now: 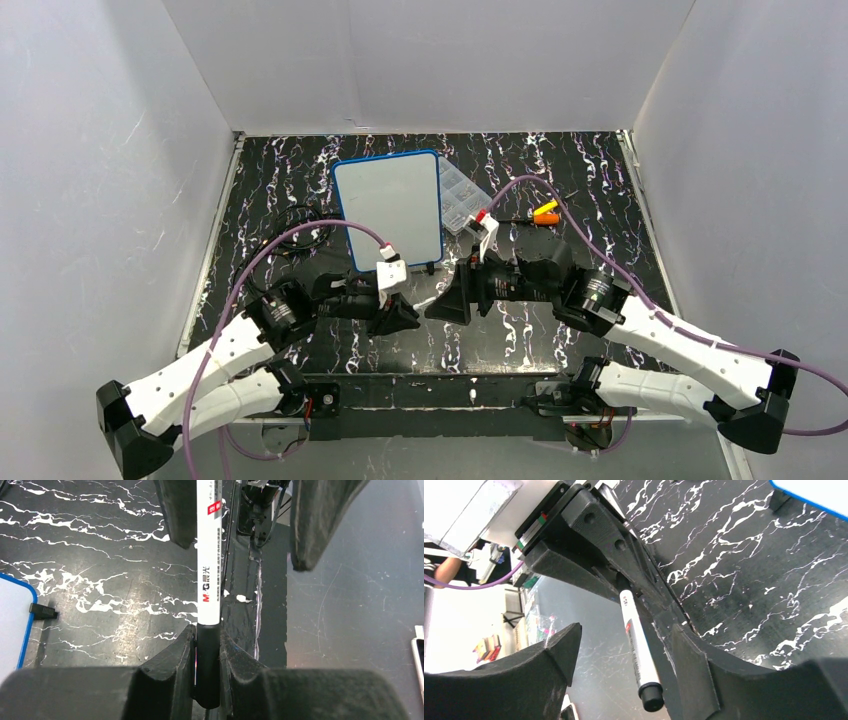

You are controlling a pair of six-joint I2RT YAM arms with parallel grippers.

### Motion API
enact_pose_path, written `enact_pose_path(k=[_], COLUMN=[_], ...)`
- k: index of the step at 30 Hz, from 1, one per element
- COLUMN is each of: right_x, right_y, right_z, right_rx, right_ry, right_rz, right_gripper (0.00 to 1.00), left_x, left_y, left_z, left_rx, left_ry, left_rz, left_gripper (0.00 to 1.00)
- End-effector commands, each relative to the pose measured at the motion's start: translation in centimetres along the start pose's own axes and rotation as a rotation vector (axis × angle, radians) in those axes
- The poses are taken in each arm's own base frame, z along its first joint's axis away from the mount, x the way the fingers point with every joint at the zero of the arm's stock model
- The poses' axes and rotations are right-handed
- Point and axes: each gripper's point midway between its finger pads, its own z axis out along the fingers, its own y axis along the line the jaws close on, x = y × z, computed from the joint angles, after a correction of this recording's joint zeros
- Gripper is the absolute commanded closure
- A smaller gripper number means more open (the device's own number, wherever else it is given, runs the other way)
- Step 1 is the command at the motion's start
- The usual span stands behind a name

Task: Write a sentence on the whiteboard
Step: Open the whiteboard marker at the center of the board.

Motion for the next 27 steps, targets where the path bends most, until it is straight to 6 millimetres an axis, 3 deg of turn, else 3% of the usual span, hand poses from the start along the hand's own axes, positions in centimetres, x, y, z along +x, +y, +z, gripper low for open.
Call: enact_pose_path(k=[1,9,13,19,23,27], right_x=[-1.4,-1.8,-1.4,-1.5,-2.0,-2.9], right_y=[2.5,2.3,2.3,2.1,1.9,1.8], right_z=[0.3,0.2,0.4,0.3,0.2,-0.5], right_rx=[-0.126,-0.122,-0.133,-0.123,-0.111,-0.087], right_ry=[-0.056,-0.076,-0.057,-0.057,-0.076,-0.115], right_rz=[-0.005,0.004,0.008,0.006,0.003,-0.023], right_gripper=[0.29,0.41,0.52,0.75,0.99,0.99], left_x=[-1.7,-1.8,-1.6,-1.6,-1.6,-1.4], left_y=[-0.6,-0.7,-0.5,-0.4,-0.3,0.4], left_z=[0.1,0.0,0.1,0.0,0.0,-0.3], left_rx=[0.045,0.049,0.037,0.031,0.025,-0.021], left_ry=[-0.047,-0.057,-0.042,-0.042,-0.042,-0.045], left_rz=[-0.032,-0.035,-0.040,-0.038,-0.035,-0.022], left_gripper=[1.00,1.00,1.00,1.00,1.00,1.00])
